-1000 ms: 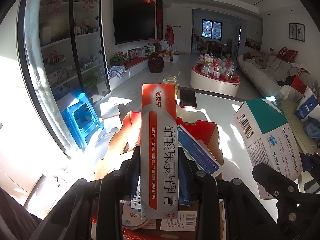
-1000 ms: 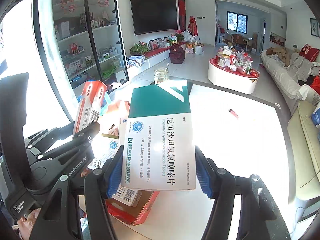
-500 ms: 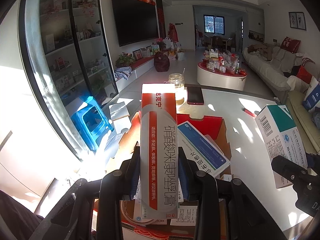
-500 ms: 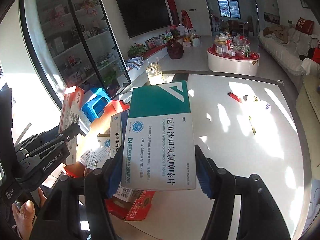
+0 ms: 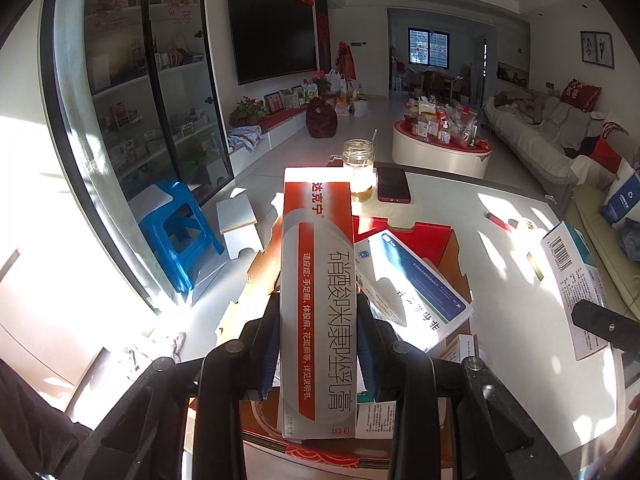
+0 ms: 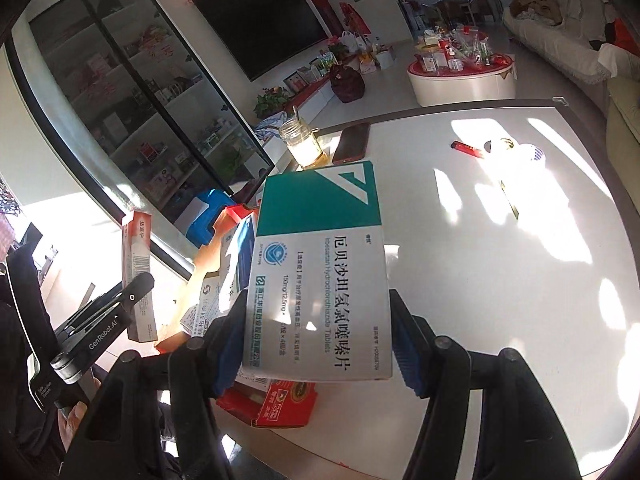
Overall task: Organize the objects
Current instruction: 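Lower both boxes into the red tray and open both grippers, then grasp the white tape roll with the right gripper while the left approaches the green-white box, then grasp the white-green repaglinide box with the left gripper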
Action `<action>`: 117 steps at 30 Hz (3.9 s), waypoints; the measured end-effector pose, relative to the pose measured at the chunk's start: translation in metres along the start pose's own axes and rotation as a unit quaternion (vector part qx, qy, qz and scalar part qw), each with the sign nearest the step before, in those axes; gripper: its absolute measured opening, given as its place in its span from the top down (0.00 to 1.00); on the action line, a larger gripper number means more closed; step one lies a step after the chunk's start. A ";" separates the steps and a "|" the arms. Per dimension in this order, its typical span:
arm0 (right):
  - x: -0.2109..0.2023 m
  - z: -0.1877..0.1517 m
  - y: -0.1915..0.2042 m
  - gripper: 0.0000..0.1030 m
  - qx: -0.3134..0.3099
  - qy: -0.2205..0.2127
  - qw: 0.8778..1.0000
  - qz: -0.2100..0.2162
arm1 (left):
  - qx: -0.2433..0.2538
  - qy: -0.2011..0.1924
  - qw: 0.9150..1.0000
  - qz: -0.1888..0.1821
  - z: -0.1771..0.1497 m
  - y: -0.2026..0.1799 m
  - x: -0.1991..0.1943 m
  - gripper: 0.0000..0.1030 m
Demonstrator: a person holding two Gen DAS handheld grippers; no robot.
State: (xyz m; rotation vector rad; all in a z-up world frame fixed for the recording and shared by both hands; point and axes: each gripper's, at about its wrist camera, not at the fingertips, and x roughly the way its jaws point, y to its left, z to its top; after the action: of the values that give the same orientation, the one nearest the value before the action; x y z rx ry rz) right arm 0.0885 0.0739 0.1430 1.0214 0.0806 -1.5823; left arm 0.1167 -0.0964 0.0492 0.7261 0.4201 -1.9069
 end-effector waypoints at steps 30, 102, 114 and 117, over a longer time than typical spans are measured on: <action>0.164 0.071 -0.009 0.03 0.134 0.199 0.956 0.169 | -0.042 0.210 0.970 -0.114 0.045 0.016 0.156 0.00; 0.152 0.179 -0.311 0.91 0.149 0.085 0.964 -0.202 | 0.133 0.213 0.944 -0.212 0.034 -0.288 0.154 0.00; 0.043 0.120 -0.326 0.92 0.190 0.029 0.973 -0.127 | 0.366 0.158 0.900 -0.176 0.034 -0.395 0.190 0.00; 0.005 0.104 -0.332 0.92 0.195 0.010 0.973 -0.125 | 0.388 0.176 0.889 -0.168 0.033 -0.408 0.203 0.00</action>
State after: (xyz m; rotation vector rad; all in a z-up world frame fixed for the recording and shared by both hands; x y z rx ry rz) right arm -0.2445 0.1133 0.0482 1.3749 -0.0966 -1.8610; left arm -0.3243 -0.0808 -0.0692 1.6301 -0.0356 -2.2809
